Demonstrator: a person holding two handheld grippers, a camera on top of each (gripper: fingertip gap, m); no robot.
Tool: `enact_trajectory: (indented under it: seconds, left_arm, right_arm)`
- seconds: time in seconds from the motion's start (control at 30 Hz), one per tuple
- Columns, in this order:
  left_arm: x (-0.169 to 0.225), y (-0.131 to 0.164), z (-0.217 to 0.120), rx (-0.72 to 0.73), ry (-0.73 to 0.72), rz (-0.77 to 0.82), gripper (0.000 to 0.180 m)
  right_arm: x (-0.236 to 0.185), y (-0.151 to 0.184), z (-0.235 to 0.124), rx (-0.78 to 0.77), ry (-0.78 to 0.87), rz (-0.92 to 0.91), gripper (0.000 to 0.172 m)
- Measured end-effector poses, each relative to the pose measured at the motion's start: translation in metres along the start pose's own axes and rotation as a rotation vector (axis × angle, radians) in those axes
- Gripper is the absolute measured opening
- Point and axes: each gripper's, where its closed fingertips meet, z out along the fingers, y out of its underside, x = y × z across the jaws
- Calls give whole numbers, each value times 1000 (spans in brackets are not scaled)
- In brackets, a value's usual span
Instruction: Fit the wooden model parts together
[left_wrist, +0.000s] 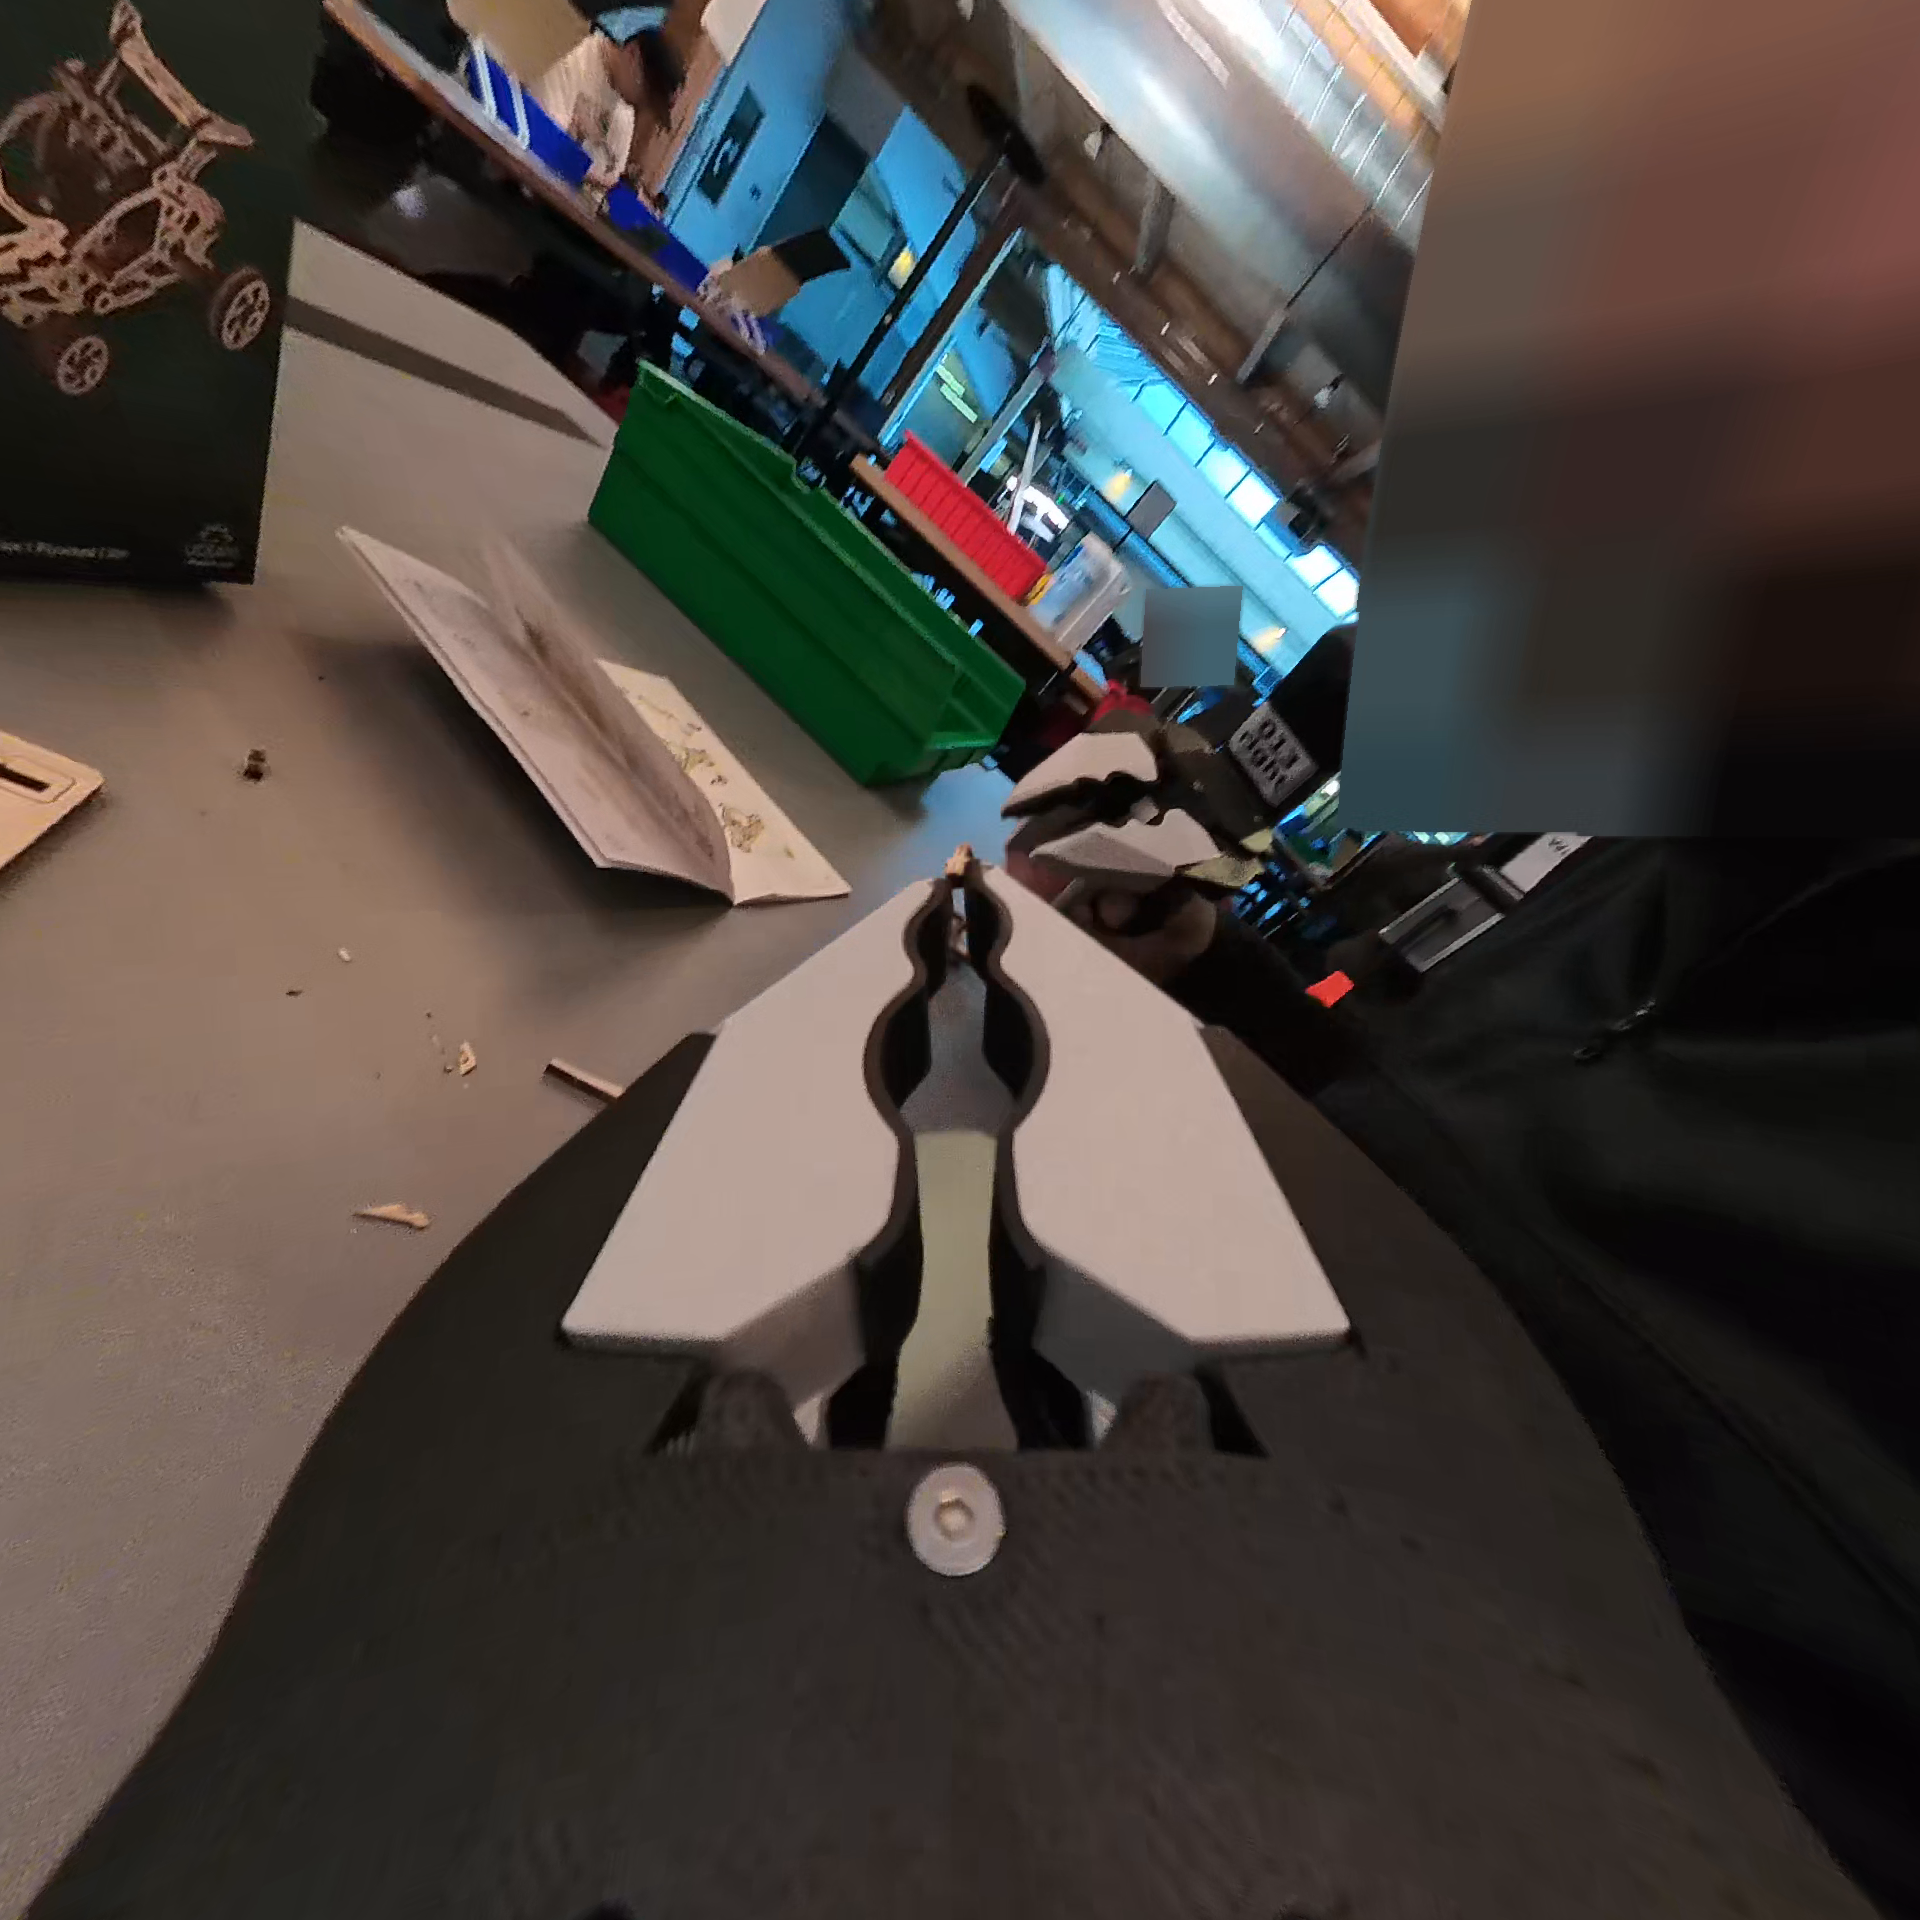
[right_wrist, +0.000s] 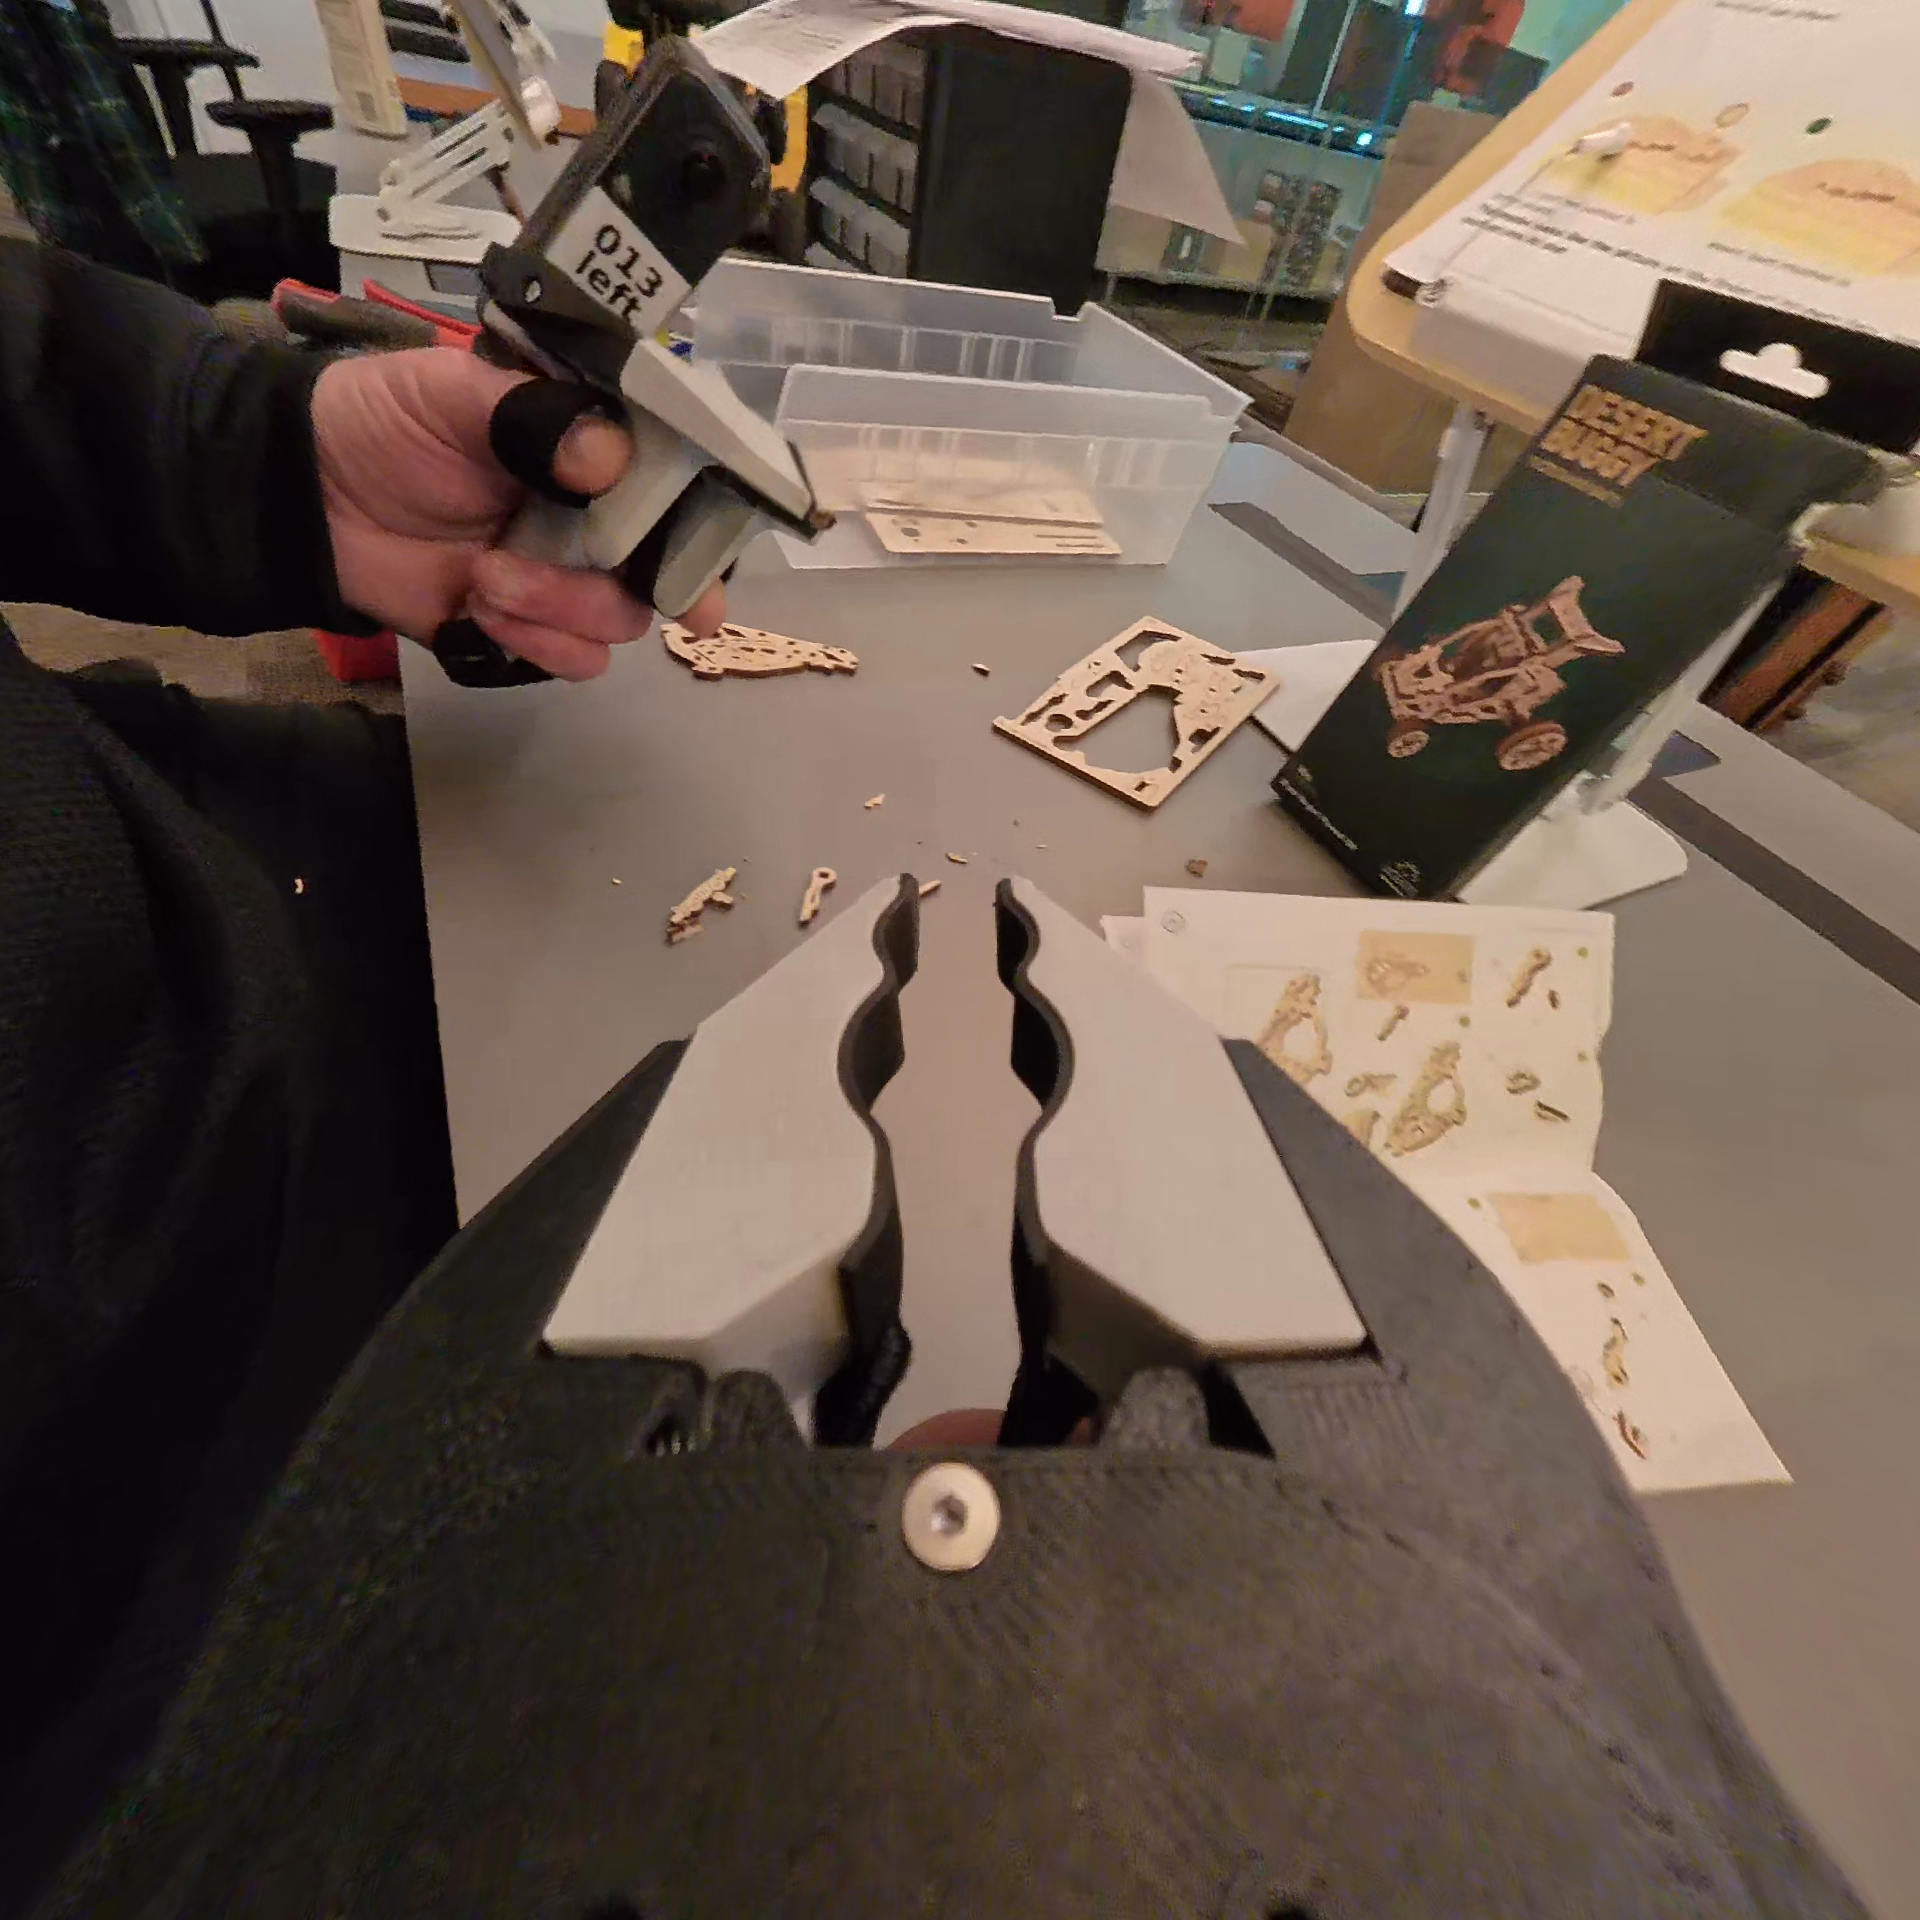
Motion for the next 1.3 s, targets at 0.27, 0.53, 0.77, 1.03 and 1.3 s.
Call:
enact_trajectory:
  seconds: [0.27,0.53,0.77,1.03,1.3]
  left_arm:
    - [-11,13,9,-112,-86,52,0]
    - [-25,18,6,-155,-134,57,0]
    - [-32,22,2,-186,-158,62,0]
    - [-37,23,2,-201,-168,58,0]
    - [-40,22,4,-222,-181,72,0]
  right_arm:
    - [0,4,-4,23,16,25,15]
    - [-32,7,21,31,-5,7,15]
    - [-30,18,29,43,5,21,15]
    - [-26,14,27,75,24,22,16]
    - [-19,12,25,99,136,-66,15]
